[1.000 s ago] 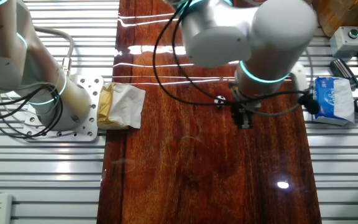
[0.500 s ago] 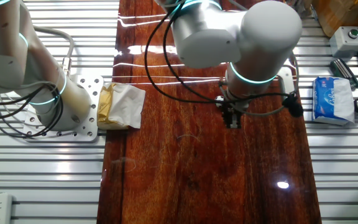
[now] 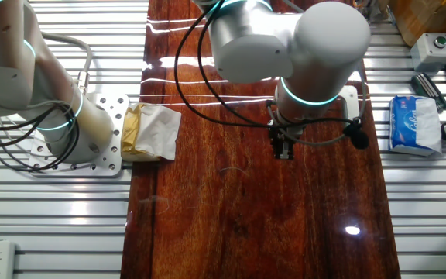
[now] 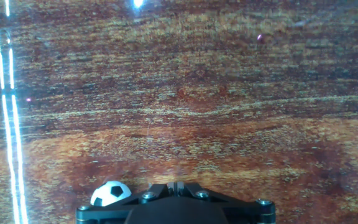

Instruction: Push the soccer ball into the goal

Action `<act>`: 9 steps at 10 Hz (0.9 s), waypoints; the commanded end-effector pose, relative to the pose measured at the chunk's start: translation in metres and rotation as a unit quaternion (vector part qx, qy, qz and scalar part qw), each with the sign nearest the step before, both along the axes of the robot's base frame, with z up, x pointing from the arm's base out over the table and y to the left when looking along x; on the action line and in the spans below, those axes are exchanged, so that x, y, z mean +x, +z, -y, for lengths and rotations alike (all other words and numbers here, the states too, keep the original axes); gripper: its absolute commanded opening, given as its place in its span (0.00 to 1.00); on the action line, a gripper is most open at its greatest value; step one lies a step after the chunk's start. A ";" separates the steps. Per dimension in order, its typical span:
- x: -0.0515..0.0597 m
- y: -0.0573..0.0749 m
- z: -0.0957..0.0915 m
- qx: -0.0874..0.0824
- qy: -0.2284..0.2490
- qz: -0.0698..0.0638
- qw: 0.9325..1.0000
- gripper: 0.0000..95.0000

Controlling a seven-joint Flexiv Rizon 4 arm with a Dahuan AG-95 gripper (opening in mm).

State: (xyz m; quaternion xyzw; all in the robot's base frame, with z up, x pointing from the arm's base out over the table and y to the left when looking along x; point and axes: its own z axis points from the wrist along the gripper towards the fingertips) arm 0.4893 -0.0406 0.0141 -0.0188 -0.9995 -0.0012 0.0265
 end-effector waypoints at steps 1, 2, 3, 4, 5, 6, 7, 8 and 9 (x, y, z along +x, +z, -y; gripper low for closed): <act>-0.001 -0.001 0.000 -0.006 0.002 0.005 1.000 0.00; -0.001 -0.001 0.000 -0.006 0.002 0.005 1.000 0.00; -0.001 -0.001 0.000 -0.006 0.002 0.006 1.000 0.00; -0.001 -0.001 0.000 -0.006 0.002 0.005 1.000 0.00; -0.001 -0.001 0.000 -0.007 0.002 0.006 1.000 0.00; -0.001 0.000 0.000 -0.007 0.003 0.005 1.000 0.00; -0.001 0.001 0.000 -0.007 0.003 0.005 1.000 0.00; 0.000 0.000 0.000 -0.009 0.004 0.005 1.000 0.00; 0.000 0.000 -0.001 -0.009 0.004 0.004 1.000 0.00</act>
